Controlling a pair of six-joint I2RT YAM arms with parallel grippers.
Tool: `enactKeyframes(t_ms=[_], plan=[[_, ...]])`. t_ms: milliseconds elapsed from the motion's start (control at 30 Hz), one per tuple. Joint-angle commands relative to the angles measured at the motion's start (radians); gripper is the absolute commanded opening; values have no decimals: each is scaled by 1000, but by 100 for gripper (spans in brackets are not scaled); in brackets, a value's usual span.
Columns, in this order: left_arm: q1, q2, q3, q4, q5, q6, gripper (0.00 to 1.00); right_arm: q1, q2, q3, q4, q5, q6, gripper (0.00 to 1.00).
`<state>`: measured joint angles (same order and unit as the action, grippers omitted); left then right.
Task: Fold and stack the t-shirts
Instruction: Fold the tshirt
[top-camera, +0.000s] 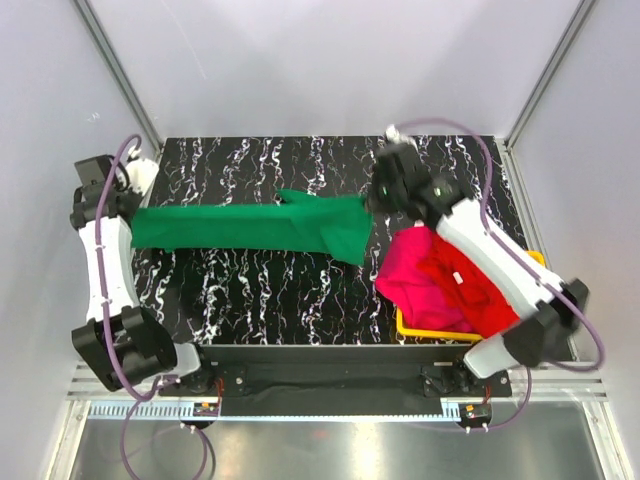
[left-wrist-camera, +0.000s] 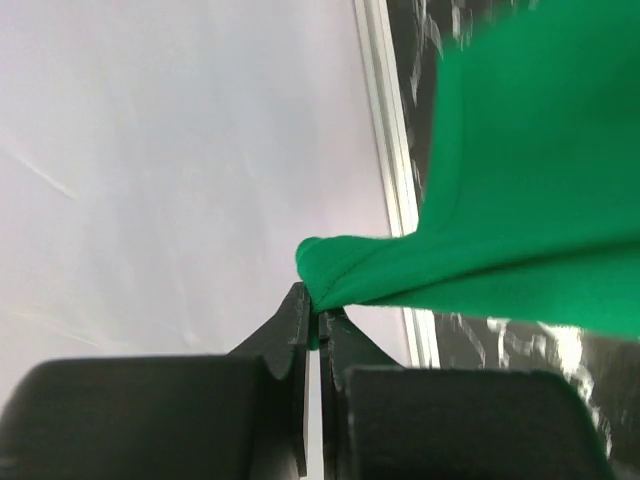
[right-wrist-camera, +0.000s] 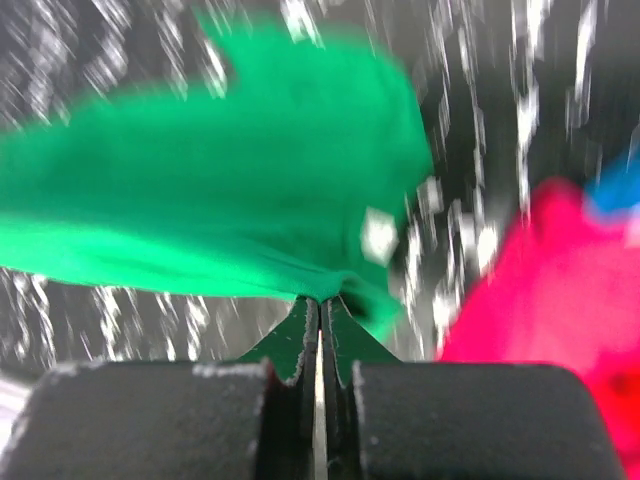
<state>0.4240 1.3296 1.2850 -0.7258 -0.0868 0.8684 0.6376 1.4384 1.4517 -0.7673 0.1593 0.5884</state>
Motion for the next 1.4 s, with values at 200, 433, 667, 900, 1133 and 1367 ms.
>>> enactKeyframes(t_ms=[200, 433, 667, 900, 1133, 1367], plan=[[-182, -31, 90, 118, -134, -126, 0, -119, 414, 708, 13, -75, -266, 0], [-188, 80, 594, 71, -171, -290, 0, -246, 766, 1460, 64, -142, -254, 0], [-188, 262, 945, 49, -238, -312, 0, -299, 689, 1369, 294, -135, -251, 0], [-192, 159, 663, 124, -154, -333, 0, -300, 463, 909, 322, -147, -286, 0], [-157, -87, 118, 284, -154, -160, 0, -248, 72, 313, 252, -123, -253, 0], [-123, -242, -196, 83, -56, -20, 0, -83, -180, -183, 128, -60, -81, 0]])
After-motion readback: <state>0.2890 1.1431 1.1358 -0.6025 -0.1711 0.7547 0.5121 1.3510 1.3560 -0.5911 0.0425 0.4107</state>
